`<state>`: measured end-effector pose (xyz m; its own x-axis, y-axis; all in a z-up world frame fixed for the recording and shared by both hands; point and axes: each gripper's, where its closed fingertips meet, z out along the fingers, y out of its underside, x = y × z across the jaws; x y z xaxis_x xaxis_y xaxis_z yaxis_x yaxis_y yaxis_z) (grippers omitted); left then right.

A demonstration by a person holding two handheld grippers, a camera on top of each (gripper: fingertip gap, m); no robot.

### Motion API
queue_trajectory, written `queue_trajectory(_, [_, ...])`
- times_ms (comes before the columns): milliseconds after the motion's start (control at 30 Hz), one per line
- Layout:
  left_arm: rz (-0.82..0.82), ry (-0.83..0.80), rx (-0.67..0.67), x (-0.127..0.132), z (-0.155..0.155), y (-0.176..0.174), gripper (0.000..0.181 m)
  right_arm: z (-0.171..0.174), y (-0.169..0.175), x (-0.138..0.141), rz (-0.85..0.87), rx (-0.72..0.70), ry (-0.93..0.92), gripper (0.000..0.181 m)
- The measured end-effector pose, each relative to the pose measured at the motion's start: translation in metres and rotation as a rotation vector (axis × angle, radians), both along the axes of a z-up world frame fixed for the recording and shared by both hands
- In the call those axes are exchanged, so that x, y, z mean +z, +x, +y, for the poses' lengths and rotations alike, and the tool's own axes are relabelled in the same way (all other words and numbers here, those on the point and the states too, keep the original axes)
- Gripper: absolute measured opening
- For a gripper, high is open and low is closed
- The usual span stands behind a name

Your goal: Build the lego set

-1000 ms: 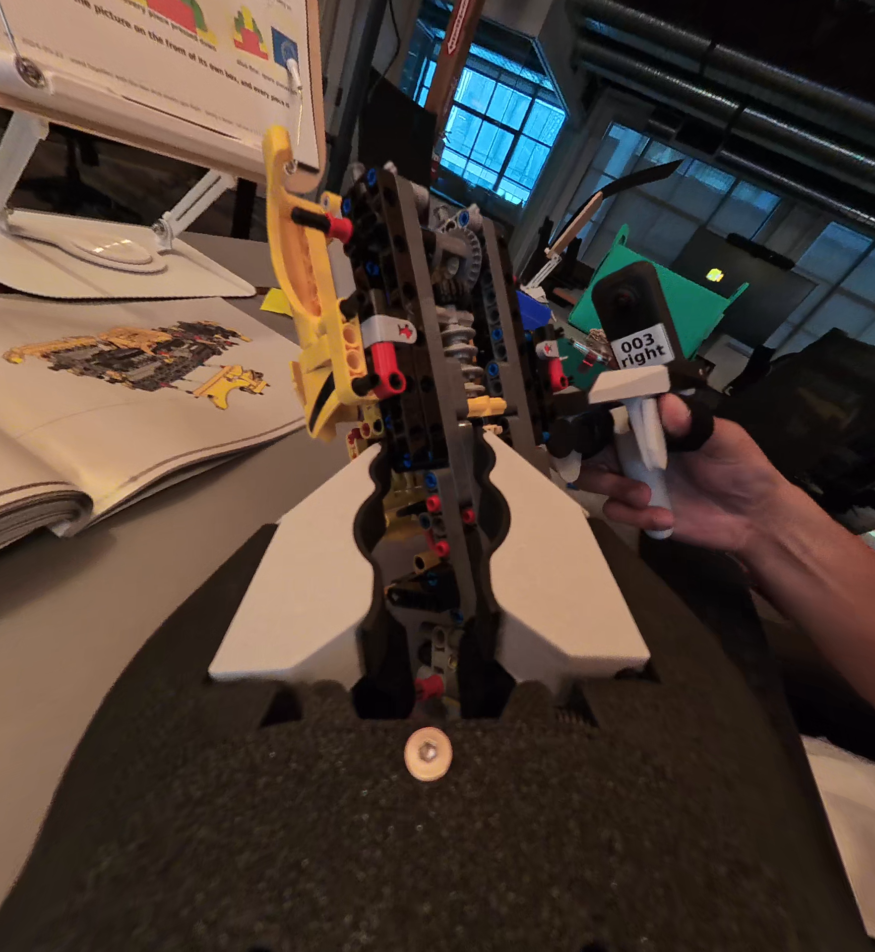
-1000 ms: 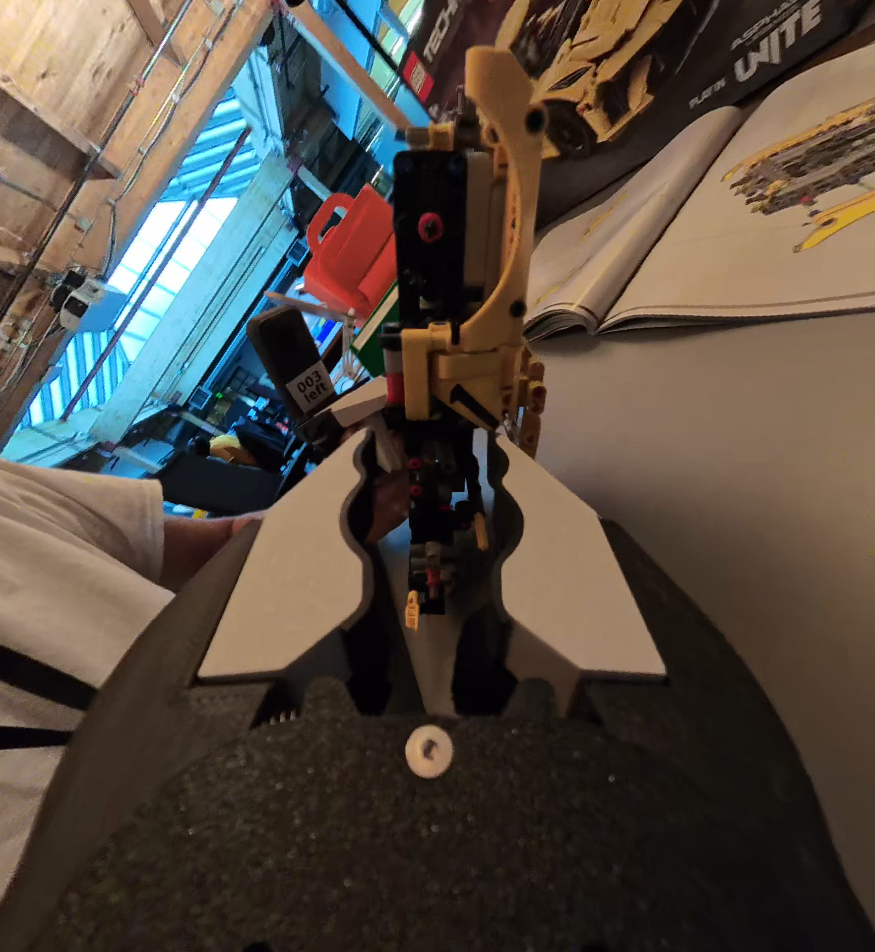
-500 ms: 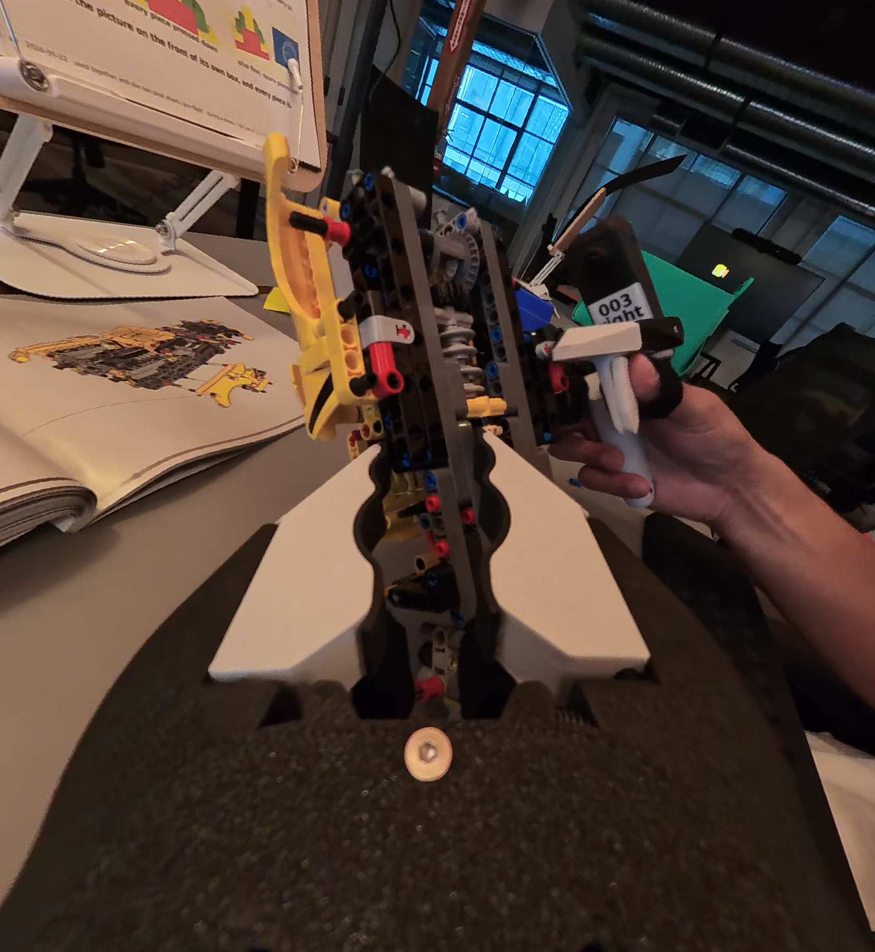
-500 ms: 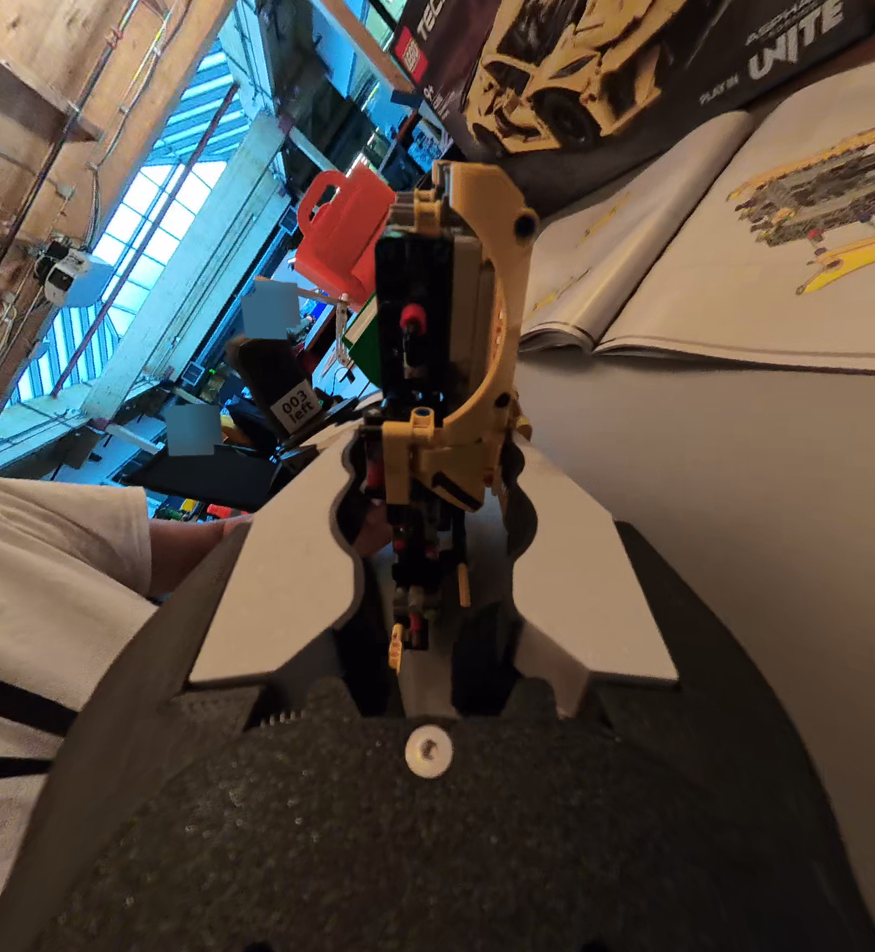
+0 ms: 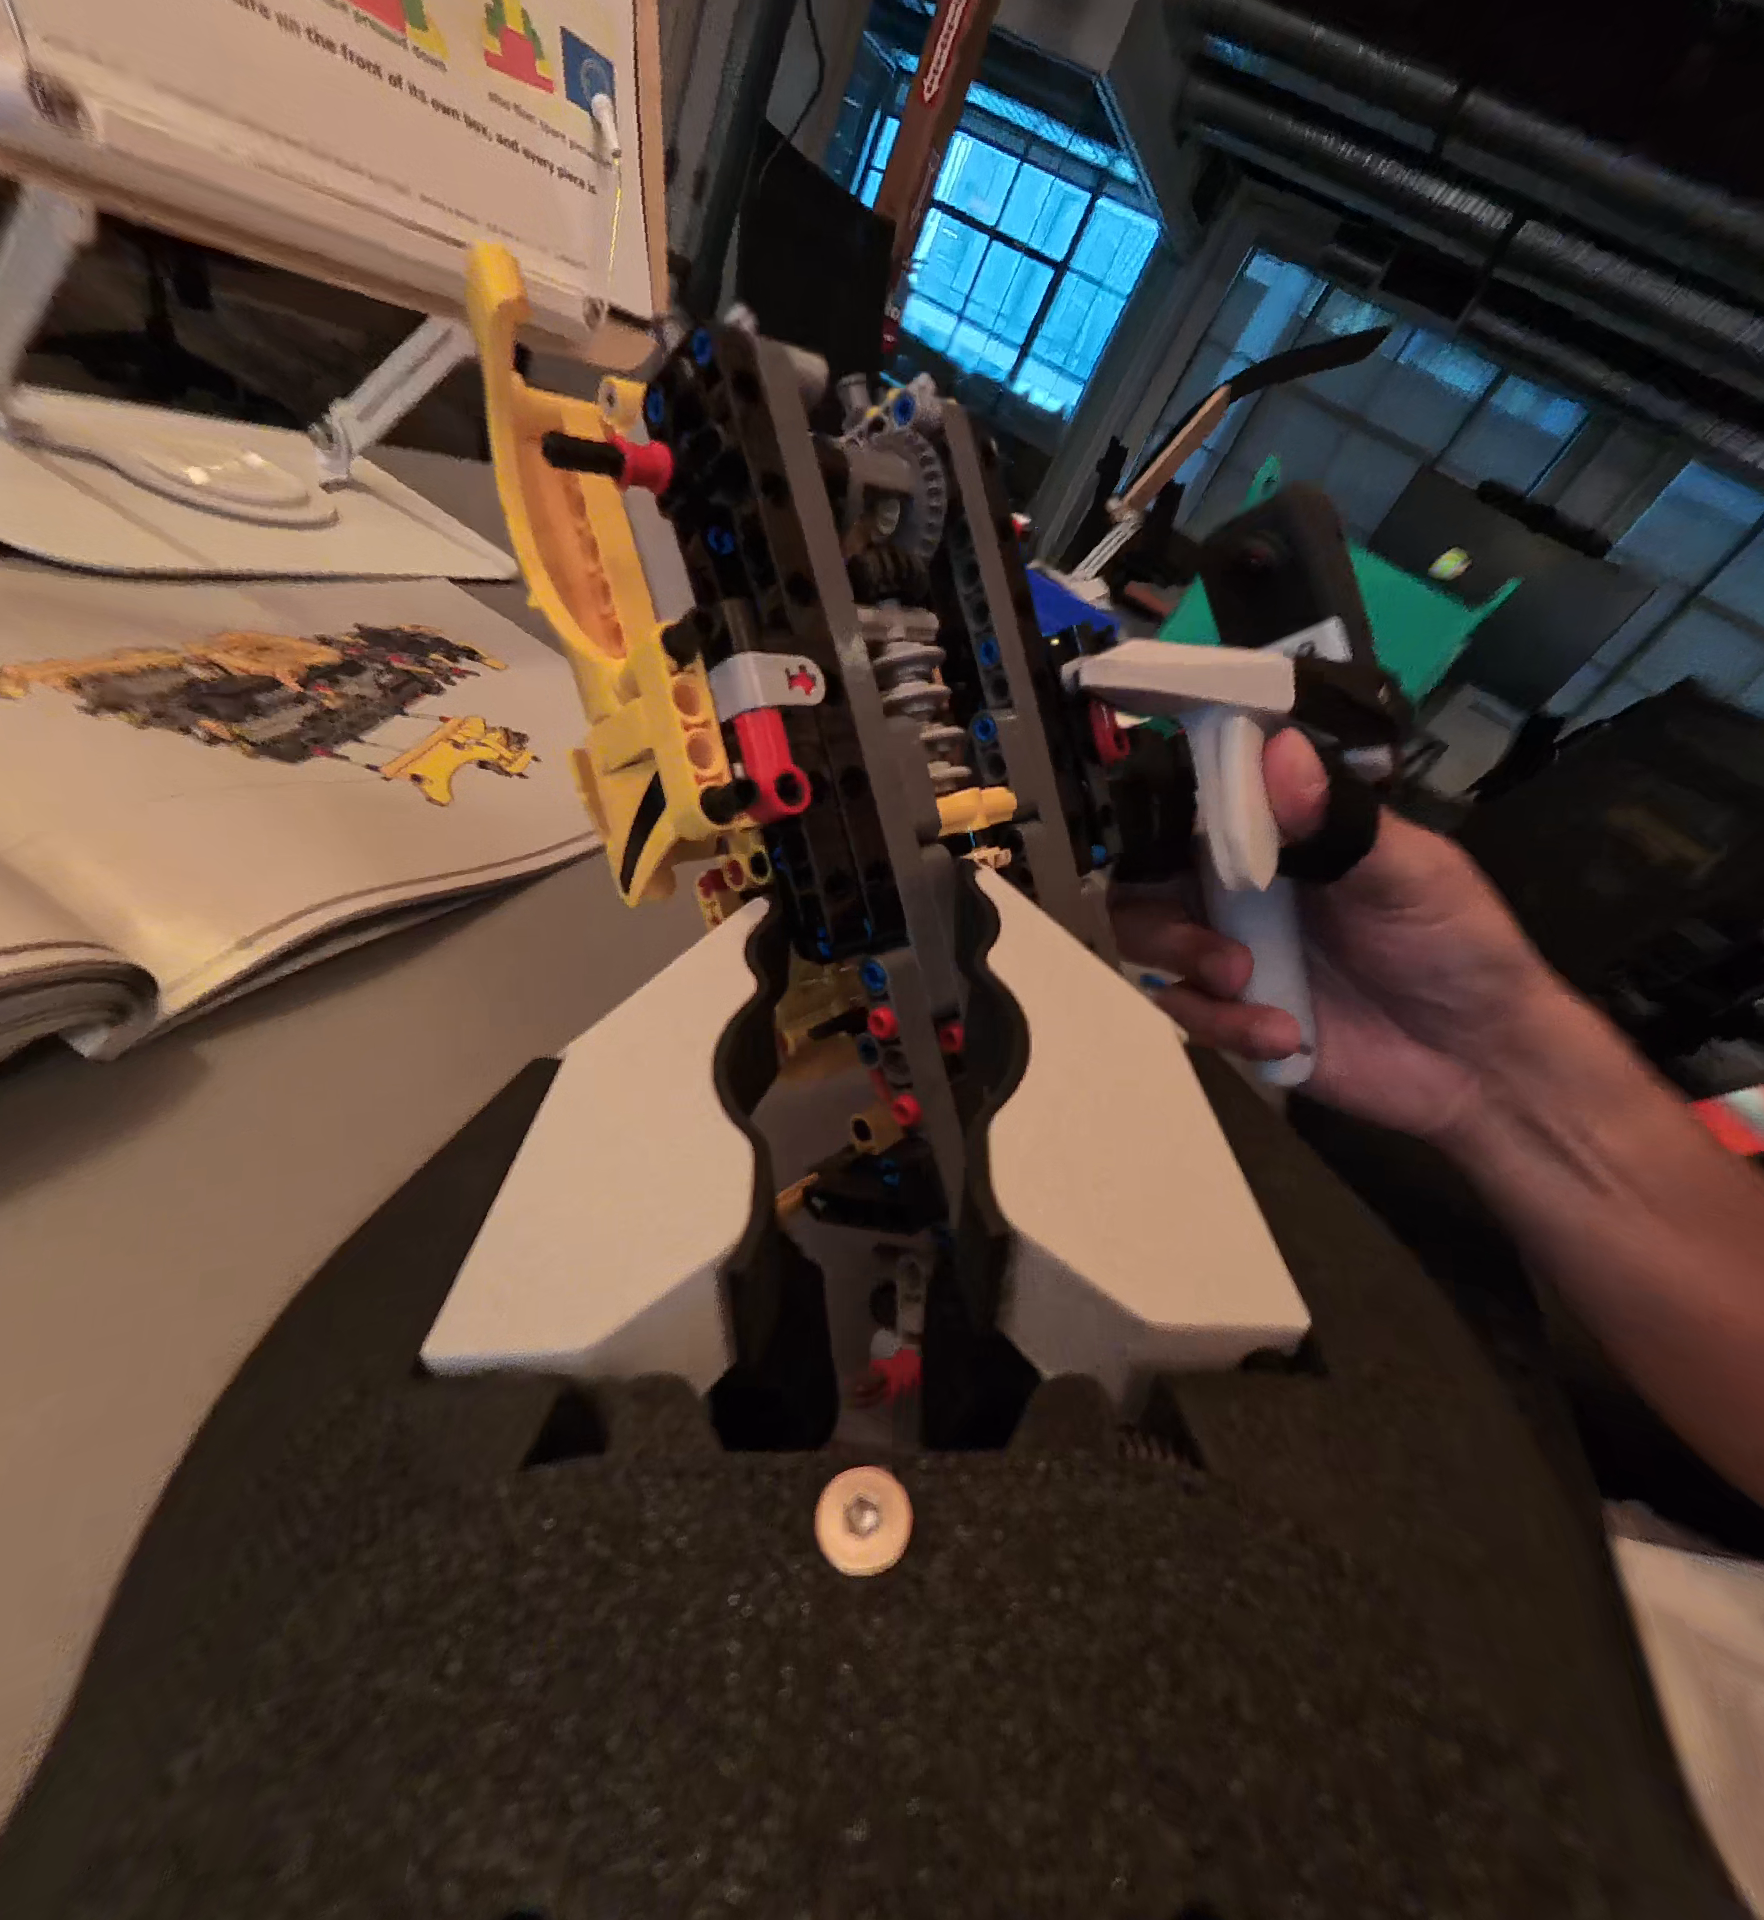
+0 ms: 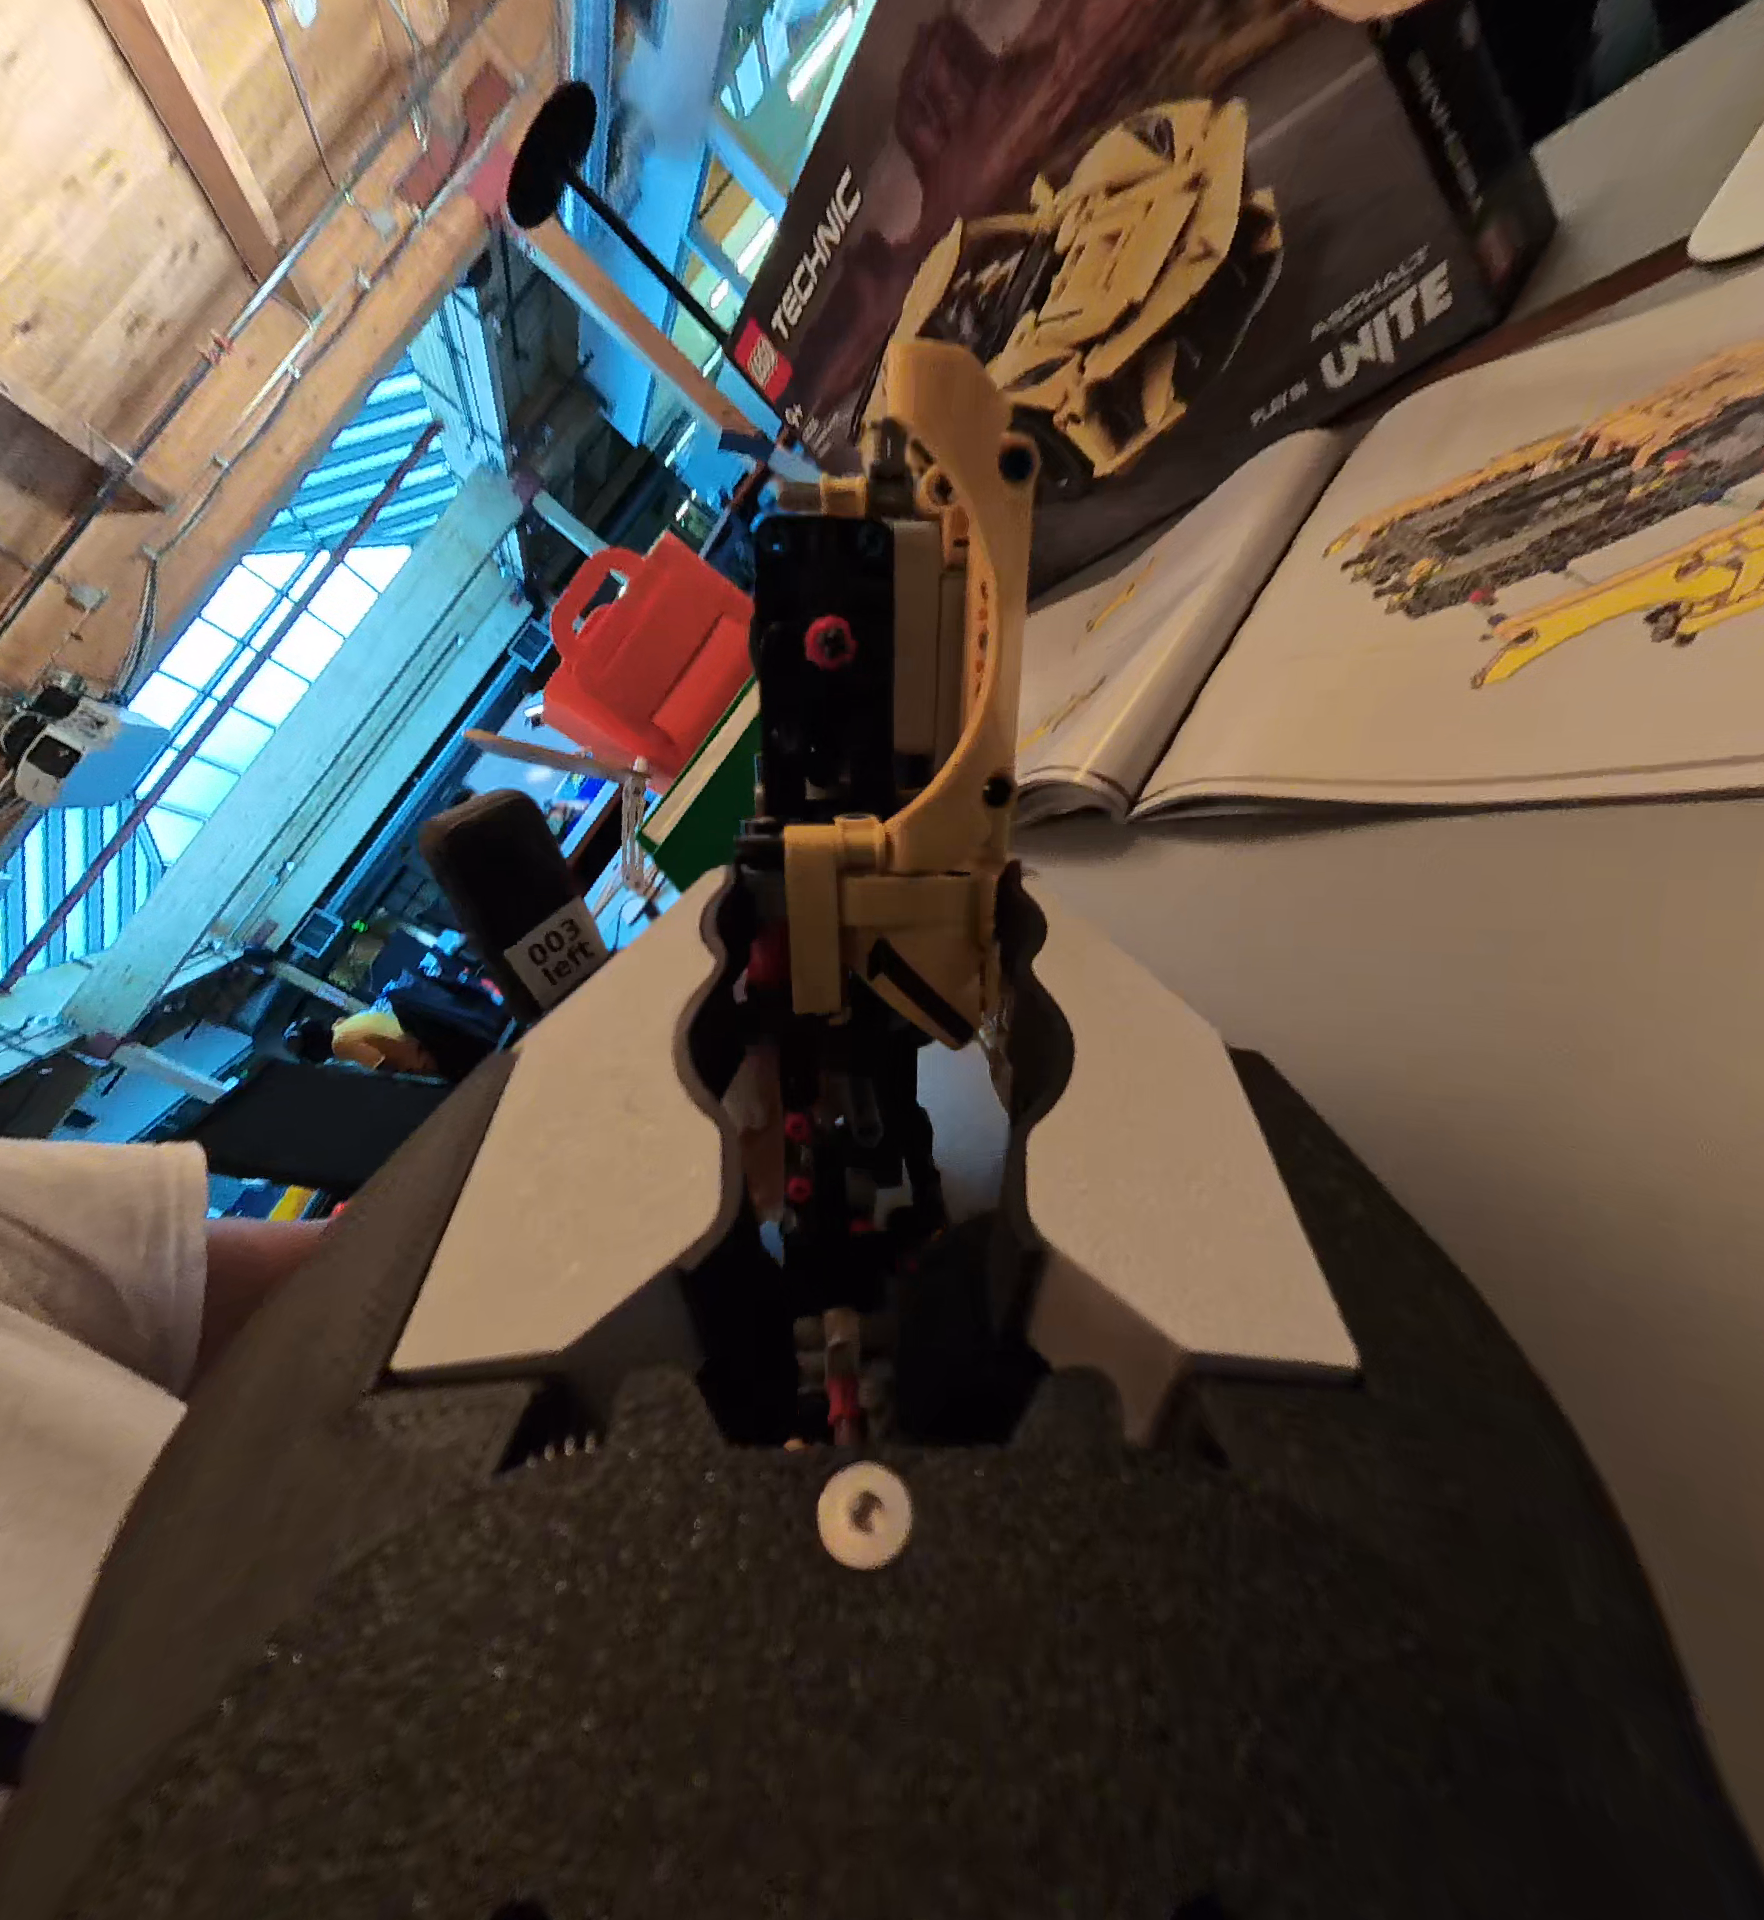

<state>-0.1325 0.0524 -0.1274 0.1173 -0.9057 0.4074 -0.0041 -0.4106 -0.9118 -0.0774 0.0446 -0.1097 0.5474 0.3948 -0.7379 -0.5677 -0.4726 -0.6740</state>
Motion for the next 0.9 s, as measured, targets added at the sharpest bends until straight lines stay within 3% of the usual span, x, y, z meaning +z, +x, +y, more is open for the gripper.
queue_trajectory(67, [-0.051, -0.146, -0.049, 0.0, 0.008, -0.001, 0.032, 0.001, -0.001, 0.002, 0.004, 0.025, 0.021, 0.048])
queue_trajectory(167, [-0.192, -0.364, -0.113, 0.005, 0.019, -0.009, 0.031, -0.008, 0.008, 0.037, 0.106, 0.076, 0.167, 0.062])
queue_trajectory(267, [-0.33, -0.553, -0.188, 0.011, 0.024, -0.016, 0.031, -0.014, 0.025, 0.044, 0.042, 0.068, 0.219, 0.058])
queue_trajectory(433, [-0.533, -0.699, -0.359, 0.039, 0.015, -0.023, 0.031, -0.012, -0.011, 0.048, 0.179, 0.249, 0.171, 0.056])
queue_trajectory(600, [-0.537, -0.886, -0.334, 0.025, 0.022, -0.017, 0.031, -0.009, -0.027, 0.052, -0.29, 0.124, 0.321, 0.037])
queue_trajectory(700, [-0.564, -0.948, -0.334, 0.024, 0.024, -0.016, 0.031, -0.002, -0.021, 0.04, -0.363, 0.13, 0.25, 0.038])
queue_trajectory(800, [-0.563, -0.955, -0.358, 0.026, 0.019, -0.015, 0.031, 0.002, -0.021, 0.039, -0.222, 0.187, 0.223, 0.042])
queue_trajectory(900, [-0.563, -0.952, -0.367, 0.027, 0.016, -0.014, 0.031, 0.001, -0.027, 0.043, 0.118, 0.327, 0.147, 0.054])
